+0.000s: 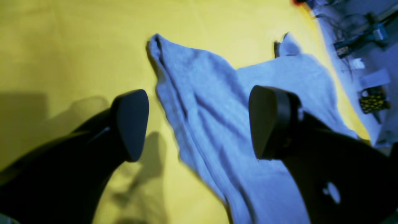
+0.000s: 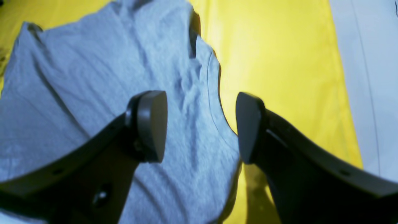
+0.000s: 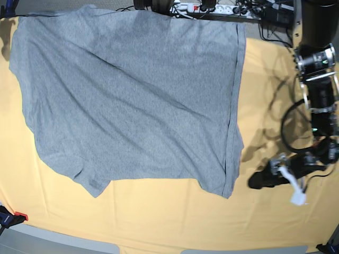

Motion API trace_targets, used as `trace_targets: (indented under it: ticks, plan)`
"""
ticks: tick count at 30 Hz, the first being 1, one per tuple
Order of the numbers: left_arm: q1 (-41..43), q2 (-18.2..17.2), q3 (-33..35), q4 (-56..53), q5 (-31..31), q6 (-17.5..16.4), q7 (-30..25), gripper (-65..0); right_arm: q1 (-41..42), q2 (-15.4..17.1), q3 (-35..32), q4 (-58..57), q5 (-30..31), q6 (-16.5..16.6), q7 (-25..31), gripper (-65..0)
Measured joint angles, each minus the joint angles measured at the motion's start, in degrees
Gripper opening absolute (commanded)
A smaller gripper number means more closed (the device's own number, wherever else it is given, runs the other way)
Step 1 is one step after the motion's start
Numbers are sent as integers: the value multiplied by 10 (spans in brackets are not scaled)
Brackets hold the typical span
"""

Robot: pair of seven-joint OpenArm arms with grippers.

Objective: Layout the t-shirt on the table in an organized manner, then fold the t-shirt properly
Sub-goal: 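Grasp the shirt's side edge with the left gripper and drag it inward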

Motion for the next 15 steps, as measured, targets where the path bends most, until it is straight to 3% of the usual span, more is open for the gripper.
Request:
trace_targets:
  ticks: [2,11,13,15]
  plan:
    - [1,28,0,0,51,1,-33,-156,-1,0,0,0,0,0,0,-282]
    - [9,115,-3,0,265,129,-131,-156,0,0,0,0,0,0,0,-282]
    - [11,127,-3,-4,293,152,-140,-156,5,0,0,0,0,0,0,-282]
    - [11,135,-3,-12,294,155,-140,-156,14,0,0,0,-2,0,0,-282]
